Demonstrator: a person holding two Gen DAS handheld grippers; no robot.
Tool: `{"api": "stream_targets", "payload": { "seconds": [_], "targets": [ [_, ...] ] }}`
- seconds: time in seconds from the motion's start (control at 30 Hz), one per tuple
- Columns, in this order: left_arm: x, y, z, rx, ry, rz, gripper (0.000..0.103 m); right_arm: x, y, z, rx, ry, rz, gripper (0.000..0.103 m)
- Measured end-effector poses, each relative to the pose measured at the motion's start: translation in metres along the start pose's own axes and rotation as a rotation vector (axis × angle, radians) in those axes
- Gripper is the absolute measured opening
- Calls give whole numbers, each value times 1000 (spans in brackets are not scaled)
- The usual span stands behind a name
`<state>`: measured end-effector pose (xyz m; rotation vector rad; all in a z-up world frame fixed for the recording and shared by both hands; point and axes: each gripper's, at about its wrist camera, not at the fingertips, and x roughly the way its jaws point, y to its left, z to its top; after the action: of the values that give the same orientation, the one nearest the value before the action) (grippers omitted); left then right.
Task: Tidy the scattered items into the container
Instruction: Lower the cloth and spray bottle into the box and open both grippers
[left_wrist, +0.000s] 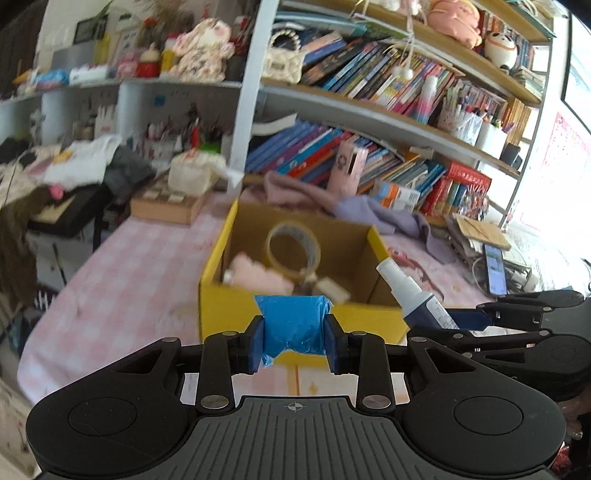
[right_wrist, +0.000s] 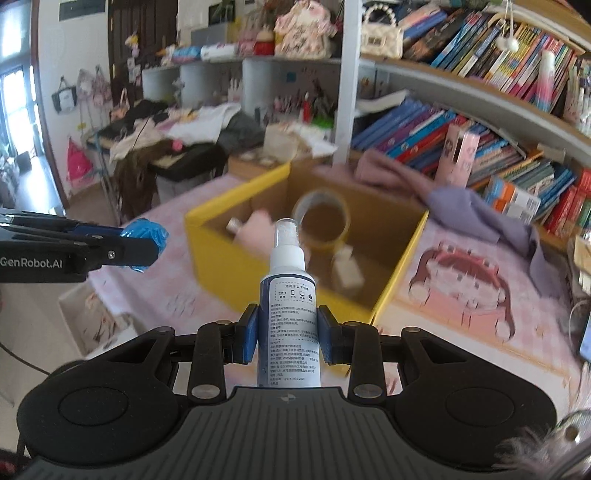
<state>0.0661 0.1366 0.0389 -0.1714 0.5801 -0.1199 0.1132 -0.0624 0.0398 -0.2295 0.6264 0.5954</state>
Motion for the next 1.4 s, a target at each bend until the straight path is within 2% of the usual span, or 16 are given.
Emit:
{"api": "stream_targets", "payload": {
  "seconds": [0.17,0.37,0.57,0.7,0.9,1.1,1.23,1.33,1.4],
  "targets": [
    [27,-9,26,47,-19,-9,31,21,-22,24,1,-20,-7,31],
    [70,-12,46,72,7,-11,31,58,-41,44,-7,-18,0,31],
    [123,-9,75,117,46,8,31,106,-47,53,-46,54,32,31],
    [160,-17,92,197,93,23,31,134,-48,55,-80,102,64,31],
    [211,-25,92,253,212,23,31,169,-52,59,-127,192,87,31],
    [237,-25,90,270,274,34,32,184,-51,59,-151,242,102,31],
    [246,-23,87,265,305,31,32,186,-50,56,-144,256,103,31],
    [252,-28,82,300,335,27,35,185,-49,53,-122,249,109,32],
    [252,-32,80,322,344,27,36,179,-49,55,-123,216,98,39]
  ]
}}
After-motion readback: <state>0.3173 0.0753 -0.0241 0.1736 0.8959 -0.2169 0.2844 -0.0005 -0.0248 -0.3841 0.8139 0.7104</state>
